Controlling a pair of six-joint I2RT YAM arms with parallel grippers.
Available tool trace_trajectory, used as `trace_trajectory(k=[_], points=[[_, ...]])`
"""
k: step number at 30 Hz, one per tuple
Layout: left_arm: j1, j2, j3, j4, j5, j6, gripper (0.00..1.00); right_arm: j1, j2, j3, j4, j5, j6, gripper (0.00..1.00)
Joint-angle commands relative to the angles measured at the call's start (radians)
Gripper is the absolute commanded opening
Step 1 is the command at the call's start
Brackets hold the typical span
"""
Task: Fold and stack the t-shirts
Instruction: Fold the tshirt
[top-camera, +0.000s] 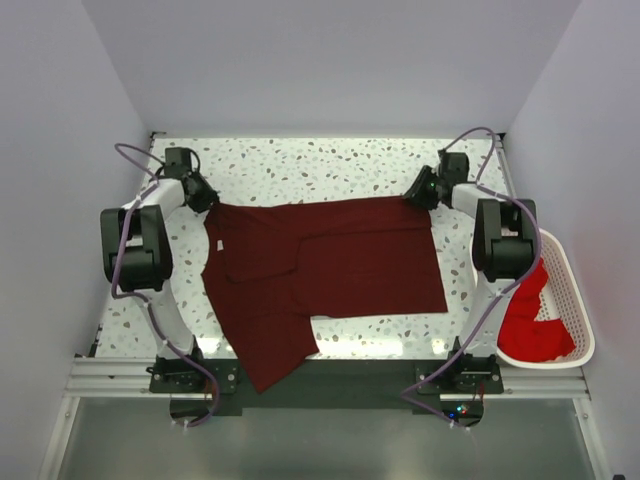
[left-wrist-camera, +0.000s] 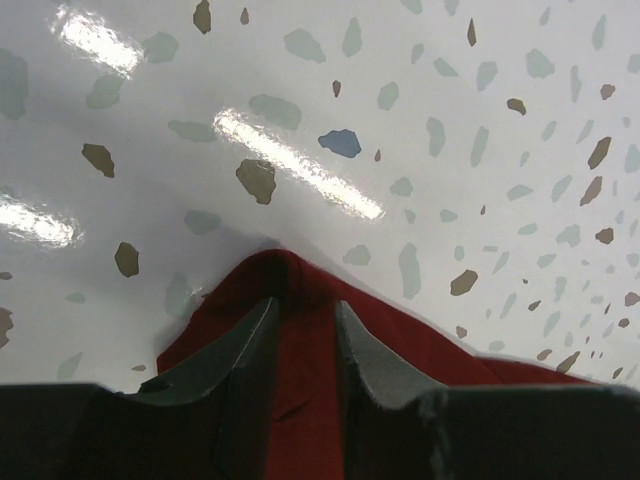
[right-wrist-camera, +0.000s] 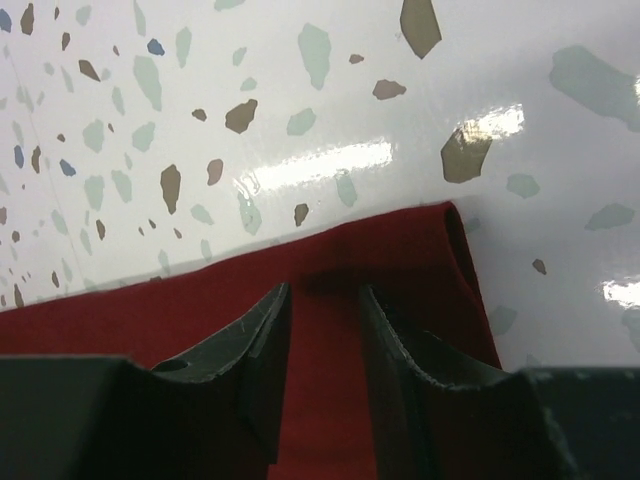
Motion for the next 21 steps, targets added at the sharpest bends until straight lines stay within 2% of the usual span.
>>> trace_trajectory(k=[1,5,6,10,15,21], points=[[0.007,0.034,0.005,0.059,0.03,-0.021,0.32,-0.001,0.027,0.037,0.037,0.022,0.01,0.38],[0.014,0.06,0.0,0.043,-0.024,-0.043,0.21,-0.001,0.046,0.043,0.009,0.067,0.028,0.37],[0.019,0.06,-0.004,0.045,-0.035,-0.051,0.14,-0.002,0.047,0.043,0.005,0.077,0.033,0.37],[0.045,0.057,-0.032,0.051,-0.074,-0.063,0.01,-0.014,0.05,0.045,-0.032,0.128,0.05,0.36],[0.051,0.08,-0.003,0.026,-0.082,-0.057,0.0,-0.024,0.059,0.057,-0.073,0.182,0.073,0.36],[0.049,0.143,0.077,0.032,-0.017,-0.033,0.07,-0.025,0.092,0.1,-0.081,0.166,0.081,0.36]])
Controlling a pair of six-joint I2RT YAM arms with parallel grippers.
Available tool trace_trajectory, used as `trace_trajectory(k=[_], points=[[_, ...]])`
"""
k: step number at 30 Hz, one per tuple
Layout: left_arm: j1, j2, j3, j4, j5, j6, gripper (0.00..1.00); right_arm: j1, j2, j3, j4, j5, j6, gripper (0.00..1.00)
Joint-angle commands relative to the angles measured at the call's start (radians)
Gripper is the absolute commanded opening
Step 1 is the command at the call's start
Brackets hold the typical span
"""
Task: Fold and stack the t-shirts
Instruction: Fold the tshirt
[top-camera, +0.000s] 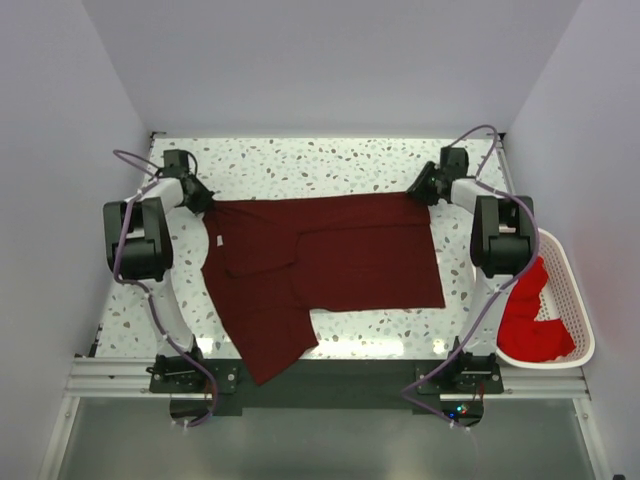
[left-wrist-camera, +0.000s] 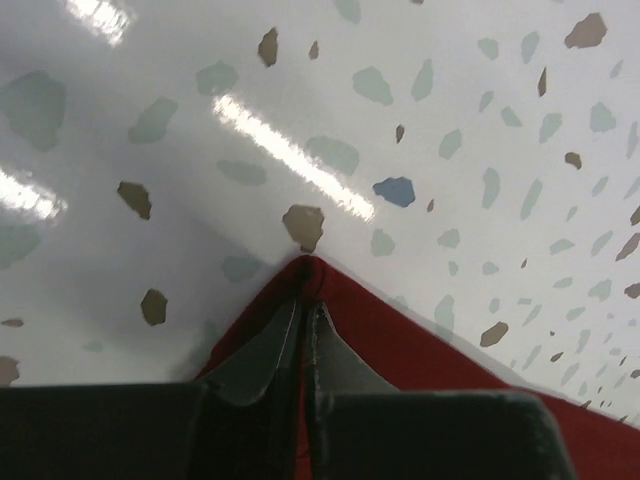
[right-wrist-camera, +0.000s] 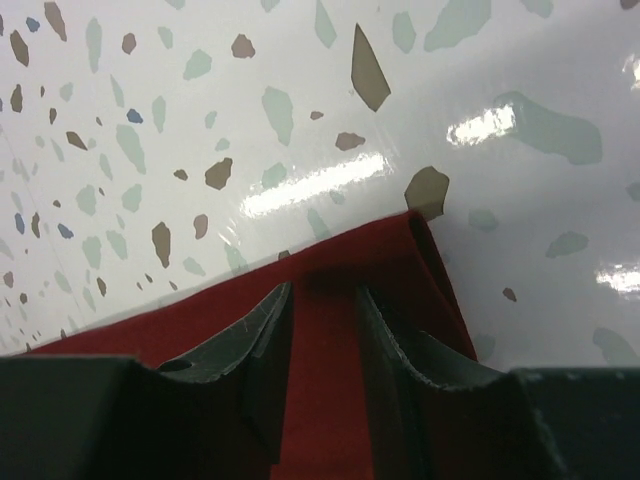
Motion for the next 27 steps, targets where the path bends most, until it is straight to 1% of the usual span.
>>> trace_trajectory(k=[1,5,11,13,14,16,17,18,20,21,23,24,25,26,27], points=[[0.016,0.065,0.065,0.029,-0.004,0.028,0.07,-0.021,0.066,0.043,-0.049,0.081,0.002,0.36],[0.014,0.137,0.145,0.037,0.024,0.031,0.11,-0.021,0.114,0.109,-0.05,0.078,0.008,0.37],[0.014,0.252,0.33,0.005,0.045,0.048,0.21,-0.022,0.172,0.234,-0.089,0.079,-0.009,0.41],[0.014,0.269,0.39,-0.006,0.054,0.051,0.27,-0.022,0.195,0.265,-0.098,0.076,-0.021,0.43],[0.014,0.28,0.41,-0.009,0.067,0.049,0.32,-0.022,0.2,0.291,-0.093,0.067,-0.039,0.44],[0.016,0.277,0.461,-0.024,0.07,0.051,0.37,-0.022,0.203,0.31,-0.087,0.052,-0.058,0.46],[0.014,0.263,0.475,-0.031,0.07,0.054,0.4,-0.022,0.198,0.331,-0.09,0.032,-0.087,0.48],[0.014,0.252,0.496,-0.04,0.068,0.058,0.47,-0.022,0.183,0.343,-0.098,0.026,-0.102,0.5],[0.014,0.196,0.501,-0.048,0.042,0.075,0.55,-0.022,0.15,0.357,-0.113,0.024,-0.142,0.53],[0.016,0.174,0.496,-0.051,0.029,0.081,0.62,-0.021,0.131,0.357,-0.121,0.026,-0.154,0.55],[0.014,0.084,0.475,-0.072,-0.016,0.095,0.68,-0.019,0.056,0.33,-0.13,0.024,-0.188,0.56],[0.016,0.045,0.431,-0.086,-0.027,0.097,0.76,-0.016,0.019,0.307,-0.13,0.036,-0.199,0.58],[0.016,-0.034,0.399,-0.089,-0.037,0.097,0.78,-0.009,-0.046,0.279,-0.129,0.047,-0.206,0.59],[0.014,-0.079,0.363,-0.092,-0.044,0.097,0.81,-0.001,-0.085,0.226,-0.139,0.056,-0.229,0.6],[0.014,-0.123,0.284,-0.107,-0.044,0.095,0.85,0.004,-0.116,0.201,-0.154,0.07,-0.24,0.62]])
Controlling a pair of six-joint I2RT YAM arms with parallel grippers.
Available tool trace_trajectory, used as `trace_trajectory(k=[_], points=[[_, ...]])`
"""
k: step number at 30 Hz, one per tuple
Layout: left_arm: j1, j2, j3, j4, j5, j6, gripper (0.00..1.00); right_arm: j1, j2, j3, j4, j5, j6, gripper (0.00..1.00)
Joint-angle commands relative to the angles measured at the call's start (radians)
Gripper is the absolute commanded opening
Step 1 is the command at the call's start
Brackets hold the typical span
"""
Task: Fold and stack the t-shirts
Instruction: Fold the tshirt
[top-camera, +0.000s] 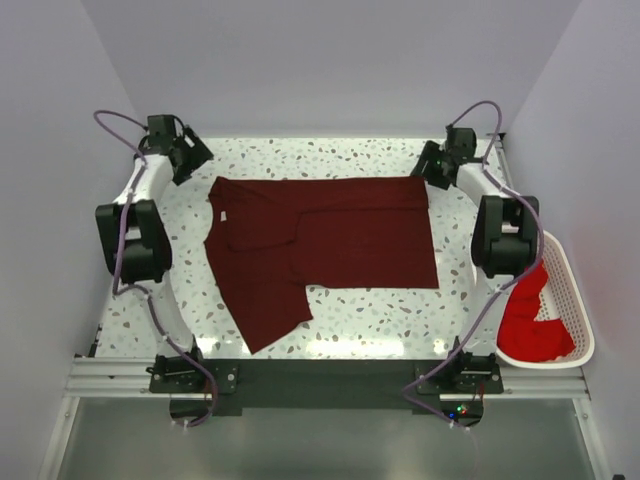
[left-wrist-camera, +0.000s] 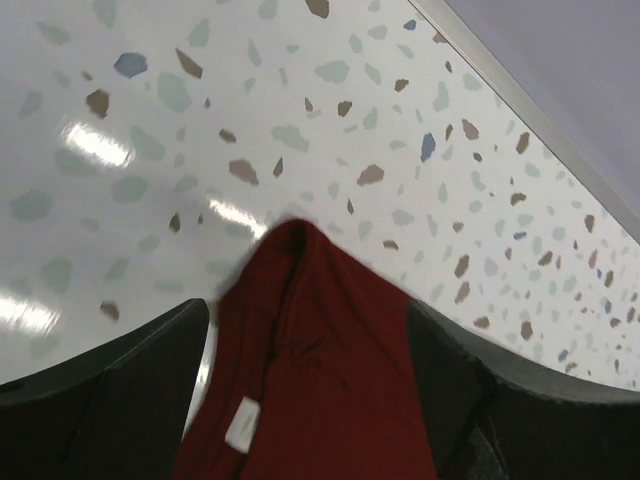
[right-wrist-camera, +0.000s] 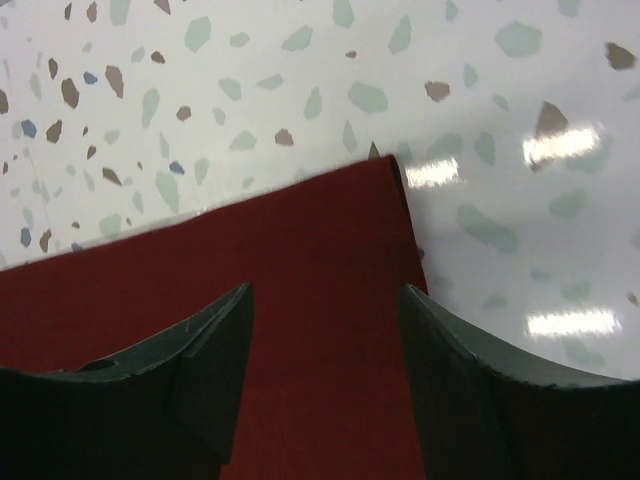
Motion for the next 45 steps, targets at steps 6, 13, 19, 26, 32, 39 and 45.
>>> trace_trajectory(k=[6,13,19,26,32,39,45], points=[[-0.014,-0.536,-0.442,-0.146,-0.095,0.078,0.85,0.115,-0.451,-0.302,-0.132,0.166,-0.119,0.67],[-0.116,-0.798,-0.763,-0.251,-0.086,0.126,0.76,0.284,-0.717,-0.596,-0.19,0.246,-0.078,0.67],[-0.215,-0.837,-0.937,-0.254,-0.121,0.074,0.67,0.347,-0.856,-0.729,-0.241,0.235,-0.053,0.66],[-0.216,-0.831,-1.026,-0.214,-0.15,0.072,0.56,0.356,-0.925,-0.817,-0.252,0.229,-0.064,0.66],[-0.216,-0.799,-1.05,-0.149,-0.17,0.075,0.54,0.356,-0.938,-0.834,-0.245,0.251,-0.062,0.66],[-0.218,-0.76,-1.073,-0.122,-0.14,0.08,0.38,0.356,-0.949,-0.834,-0.282,0.312,-0.055,0.66],[-0.234,-0.746,-1.079,-0.118,-0.112,0.086,0.39,0.356,-0.967,-0.831,-0.331,0.37,-0.038,0.66]])
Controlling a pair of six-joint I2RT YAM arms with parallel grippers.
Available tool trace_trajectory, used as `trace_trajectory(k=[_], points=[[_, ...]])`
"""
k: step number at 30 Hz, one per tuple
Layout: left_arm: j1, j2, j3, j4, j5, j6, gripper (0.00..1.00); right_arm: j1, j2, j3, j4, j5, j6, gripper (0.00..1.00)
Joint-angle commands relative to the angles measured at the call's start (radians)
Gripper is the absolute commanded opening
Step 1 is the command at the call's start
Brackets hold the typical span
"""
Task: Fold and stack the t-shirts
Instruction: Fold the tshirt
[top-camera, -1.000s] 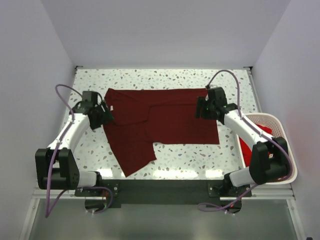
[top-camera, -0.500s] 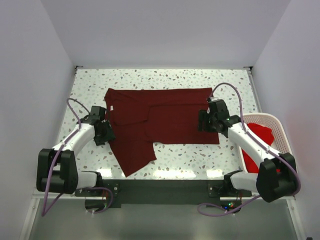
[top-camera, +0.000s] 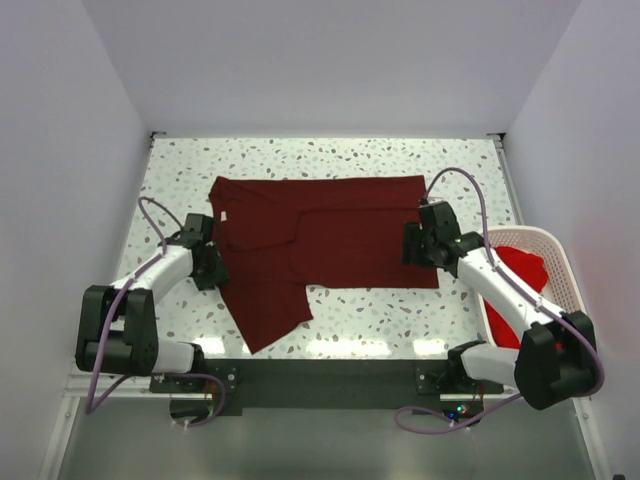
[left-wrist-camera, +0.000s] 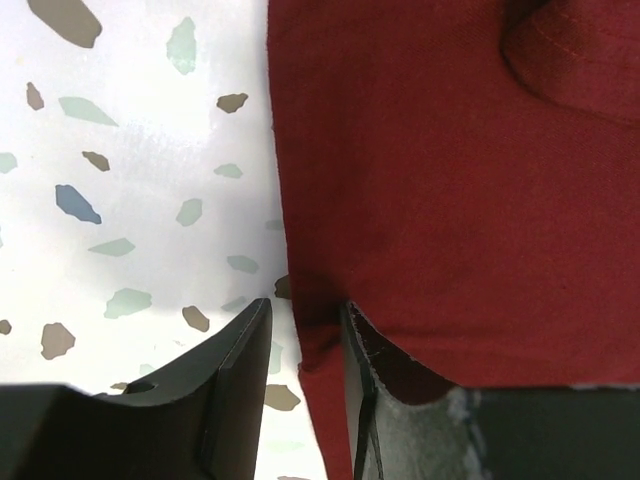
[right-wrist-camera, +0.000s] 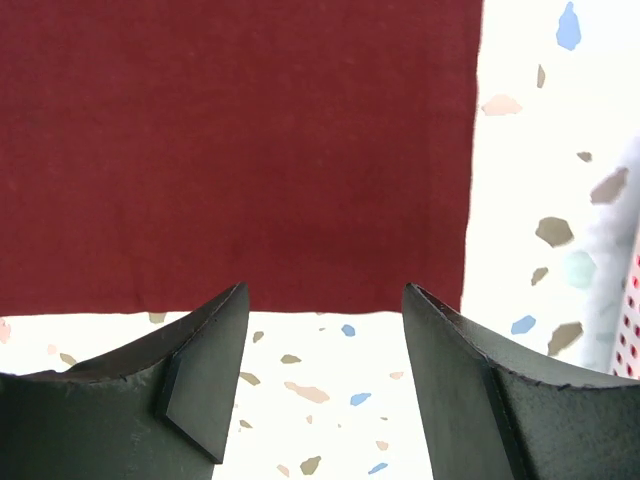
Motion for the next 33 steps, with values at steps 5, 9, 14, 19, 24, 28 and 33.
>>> trace_trajectory(k=[5,9,14,19,24,28,33], points=[[-0.064,0.035,-0.013,0.025,0.01,0.002,0.36,0.002,-0.039,0.01,-0.089,0.125,0.048,0.66],[-0.075,0.033,-0.004,0.008,-0.019,0.003,0.17,0.002,-0.036,0.01,-0.12,0.151,0.073,0.66],[-0.073,0.007,0.021,-0.02,-0.099,0.008,0.02,-0.038,0.013,0.004,-0.155,0.113,0.083,0.65],[-0.068,0.006,0.025,-0.02,-0.11,0.008,0.0,-0.105,0.073,0.0,-0.16,0.072,0.088,0.62],[-0.064,0.012,0.027,-0.014,-0.093,0.019,0.0,-0.22,0.085,-0.059,-0.081,-0.013,0.119,0.56],[-0.064,0.012,0.027,-0.011,-0.085,0.02,0.0,-0.225,0.134,-0.071,-0.022,-0.014,0.154,0.54],[-0.062,-0.01,0.025,-0.011,-0.097,0.02,0.0,-0.23,0.195,-0.103,0.024,0.001,0.177,0.51]])
